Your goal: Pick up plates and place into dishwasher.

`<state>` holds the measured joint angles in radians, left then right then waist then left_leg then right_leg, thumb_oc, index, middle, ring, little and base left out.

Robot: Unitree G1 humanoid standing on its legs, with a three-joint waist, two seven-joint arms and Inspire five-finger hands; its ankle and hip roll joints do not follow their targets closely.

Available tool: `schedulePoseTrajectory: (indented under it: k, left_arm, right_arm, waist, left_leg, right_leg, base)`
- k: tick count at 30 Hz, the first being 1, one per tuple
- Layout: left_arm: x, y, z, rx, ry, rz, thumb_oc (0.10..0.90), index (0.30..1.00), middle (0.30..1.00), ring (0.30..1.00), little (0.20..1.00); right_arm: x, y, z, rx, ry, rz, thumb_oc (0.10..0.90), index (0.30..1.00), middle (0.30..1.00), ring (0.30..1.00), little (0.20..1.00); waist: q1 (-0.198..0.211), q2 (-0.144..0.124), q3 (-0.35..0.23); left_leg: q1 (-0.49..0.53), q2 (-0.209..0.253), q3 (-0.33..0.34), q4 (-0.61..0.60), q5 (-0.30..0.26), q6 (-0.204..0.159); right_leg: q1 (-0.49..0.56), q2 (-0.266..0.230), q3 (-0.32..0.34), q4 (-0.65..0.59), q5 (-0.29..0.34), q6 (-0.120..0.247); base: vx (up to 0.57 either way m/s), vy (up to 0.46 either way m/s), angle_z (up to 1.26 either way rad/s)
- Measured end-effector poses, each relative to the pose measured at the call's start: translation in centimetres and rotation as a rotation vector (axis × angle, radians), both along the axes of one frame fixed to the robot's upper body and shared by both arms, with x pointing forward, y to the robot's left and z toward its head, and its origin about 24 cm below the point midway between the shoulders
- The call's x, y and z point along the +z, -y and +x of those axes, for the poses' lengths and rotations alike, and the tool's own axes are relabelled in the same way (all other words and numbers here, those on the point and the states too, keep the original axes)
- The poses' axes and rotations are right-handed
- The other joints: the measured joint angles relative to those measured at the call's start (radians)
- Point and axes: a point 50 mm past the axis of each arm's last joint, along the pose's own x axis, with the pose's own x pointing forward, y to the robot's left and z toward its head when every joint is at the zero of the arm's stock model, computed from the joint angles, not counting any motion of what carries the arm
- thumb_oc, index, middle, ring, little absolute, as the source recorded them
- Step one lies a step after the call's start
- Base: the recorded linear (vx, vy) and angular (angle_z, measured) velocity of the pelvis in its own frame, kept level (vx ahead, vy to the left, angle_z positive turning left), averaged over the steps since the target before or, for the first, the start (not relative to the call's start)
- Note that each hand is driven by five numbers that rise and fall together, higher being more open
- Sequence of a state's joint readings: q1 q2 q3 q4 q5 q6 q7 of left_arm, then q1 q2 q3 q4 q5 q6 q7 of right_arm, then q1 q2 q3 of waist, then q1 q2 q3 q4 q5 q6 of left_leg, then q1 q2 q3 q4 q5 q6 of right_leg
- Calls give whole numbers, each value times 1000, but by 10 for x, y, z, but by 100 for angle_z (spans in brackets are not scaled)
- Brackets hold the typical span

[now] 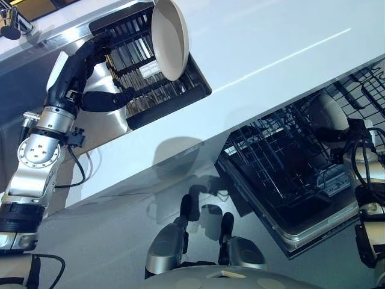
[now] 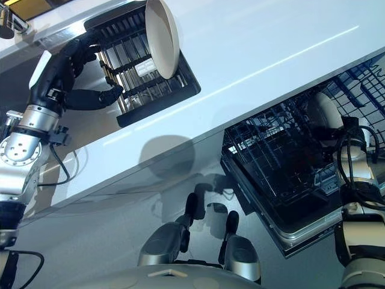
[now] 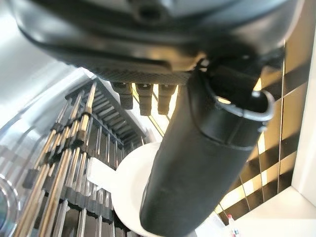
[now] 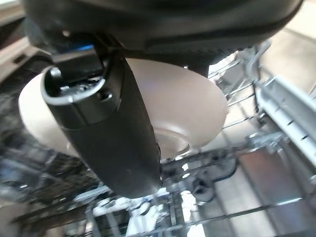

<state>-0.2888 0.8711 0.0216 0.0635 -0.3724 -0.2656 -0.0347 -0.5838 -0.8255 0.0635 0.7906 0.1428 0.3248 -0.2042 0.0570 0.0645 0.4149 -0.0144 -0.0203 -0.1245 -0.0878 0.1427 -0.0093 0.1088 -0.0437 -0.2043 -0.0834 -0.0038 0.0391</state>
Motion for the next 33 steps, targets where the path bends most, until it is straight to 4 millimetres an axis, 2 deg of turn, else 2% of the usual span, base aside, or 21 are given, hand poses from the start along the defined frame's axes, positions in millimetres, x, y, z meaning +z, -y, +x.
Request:
schedulePoseTrajectory:
  k: [1, 6, 14, 17, 20, 23, 25, 29, 33]
  left_arm:
    - [1, 2, 1, -7, 3, 1, 800, 900, 900, 900, 900]
    - [2, 6, 3, -20, 7, 5, 800, 900, 900, 900, 900]
    - [3, 6, 3, -19, 8, 4, 800, 900, 900, 900, 900]
    - [2, 6, 3, -18, 7, 4, 800, 900, 900, 900, 900]
    - [1, 6, 3, -17, 5, 4, 800, 900, 900, 900, 900]
    - [-2, 5, 1, -12, -6, 10, 800, 900, 900, 900, 900]
    - [-6, 4, -2, -6, -17, 24, 800, 900, 900, 900, 900]
    - [-9, -3, -6, 26, -25, 56, 800, 900, 900, 900, 900]
    - [-1, -10, -9, 70, 12, 87, 800, 900, 900, 900, 900]
  right_arm:
    - [2, 0, 1, 5, -12, -8, 800, 900, 900, 900, 900]
    - [3, -2, 4, 19, -31, -17, 800, 900, 900, 900, 900]
    - [-14, -20, 5, 96, -50, -21, 800, 900, 900, 900, 900]
    - [-10, -30, 7, 141, 8, -50, 800, 900, 900, 900, 900]
    - [-1, -48, 11, 213, 99, -73, 800, 900, 900, 900, 900]
    - [6, -69, 10, 300, 197, -71, 800, 900, 900, 900, 900]
    - [9, -75, 5, 334, 239, -82, 800, 900, 900, 900, 900]
    - [10, -72, -8, 339, 266, -102, 800, 900, 900, 900, 900]
    - [11, -65, -17, 321, 280, -99, 800, 900, 900, 900, 900]
  waist:
    - [-2, -1, 1]
    - [-1, -2, 2]
    - [-2, -6, 4]
    - [-7, -8, 5]
    - [-12, -15, 10]
    - [-21, -20, 13]
    - [-25, -20, 13]
    - [-25, -21, 12]
    - [-38, -27, 7]
  left_leg:
    - [0, 0, 2, 0, 0, 0]
    - [0, 0, 3, 0, 0, 0]
    - [0, 0, 4, 0, 0, 0]
    - [4, 1, 6, 0, 0, 0]
    - [18, 1, 30, 0, 0, 0]
    - [40, 2, 50, 0, -3, 3]
    - [49, 1, 52, 0, -4, 4]
    - [65, 1, 71, -1, -6, 7]
    - [82, 2, 93, -1, -11, 11]
  right_leg:
    - [0, 0, 0, 0, 0, 0]
    - [0, 4, 0, 0, 0, 0]
    - [1, 3, 4, 0, 0, 0]
    - [3, 2, 6, 0, 1, 0]
    - [14, 3, 15, 0, 2, -3]
    - [34, 4, 31, -3, 2, -3]
    - [40, 3, 34, -3, 2, -3]
    - [47, 1, 56, 0, 5, -5]
    - [55, -1, 77, 0, 9, -6]
  base:
    - [-31, 11, 0]
    - [0, 0, 0]
    - [6, 25, 0]
    - [5, 56, -2]
    - [6, 68, -8]
    - [7, 66, -7]
    - [-10, 84, -6]
    - [-26, 93, -14]
    - [-48, 90, -15]
